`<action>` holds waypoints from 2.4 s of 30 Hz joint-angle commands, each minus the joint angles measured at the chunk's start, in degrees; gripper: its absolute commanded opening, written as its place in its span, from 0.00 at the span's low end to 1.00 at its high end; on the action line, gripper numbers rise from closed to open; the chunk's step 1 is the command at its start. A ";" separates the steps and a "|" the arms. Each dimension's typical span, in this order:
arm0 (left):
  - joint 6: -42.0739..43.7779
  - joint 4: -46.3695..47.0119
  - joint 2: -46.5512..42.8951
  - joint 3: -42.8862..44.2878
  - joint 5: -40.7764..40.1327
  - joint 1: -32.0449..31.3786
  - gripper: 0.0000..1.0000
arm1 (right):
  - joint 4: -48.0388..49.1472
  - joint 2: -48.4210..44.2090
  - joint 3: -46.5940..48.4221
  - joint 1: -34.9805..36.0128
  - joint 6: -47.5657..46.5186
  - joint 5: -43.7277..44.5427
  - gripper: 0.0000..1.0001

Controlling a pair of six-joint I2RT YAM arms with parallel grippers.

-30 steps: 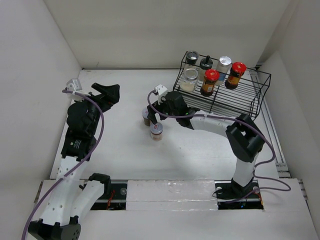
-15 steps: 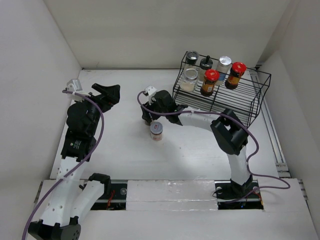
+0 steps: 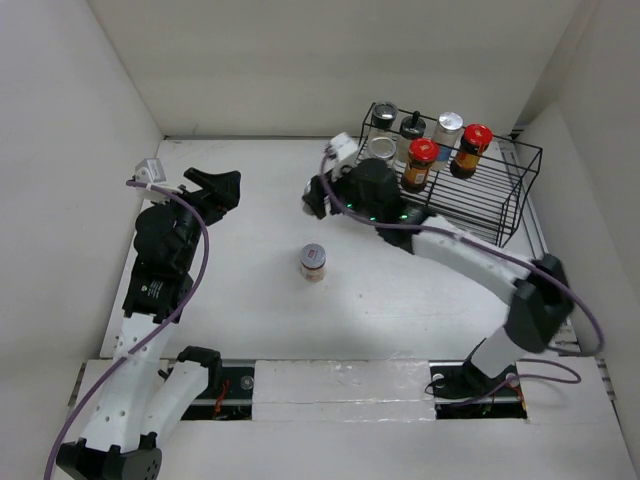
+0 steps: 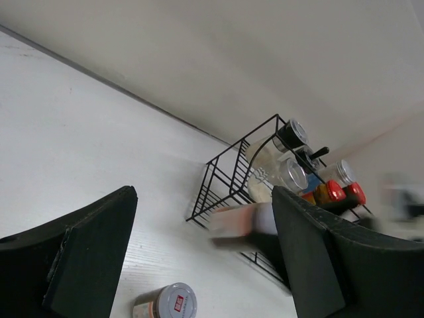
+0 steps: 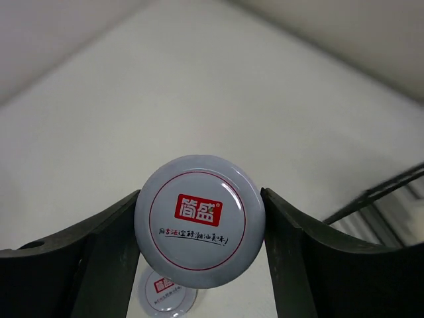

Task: Organize the condiment bottles

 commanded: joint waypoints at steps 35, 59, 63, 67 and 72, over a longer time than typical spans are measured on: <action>-0.39 2.95 -0.05 -0.27 0.86 0.17 0.77 | 5.66 -23.03 -17.33 -39.74 4.26 6.45 0.47; -0.92 4.01 1.27 -0.88 3.23 0.17 0.81 | 15.16 -31.30 -27.79 -7.33 2.69 8.06 0.17; -0.92 4.01 1.27 -0.88 2.62 0.17 0.81 | 10.54 -22.43 -28.33 0.49 1.38 0.38 0.54; -0.92 4.53 0.74 -0.88 3.14 0.17 0.82 | 8.41 -17.41 -29.73 7.88 0.05 1.52 1.00; -0.92 4.53 0.74 -0.88 3.67 0.17 0.83 | 7.08 -11.61 -27.72 9.21 0.67 -1.45 1.00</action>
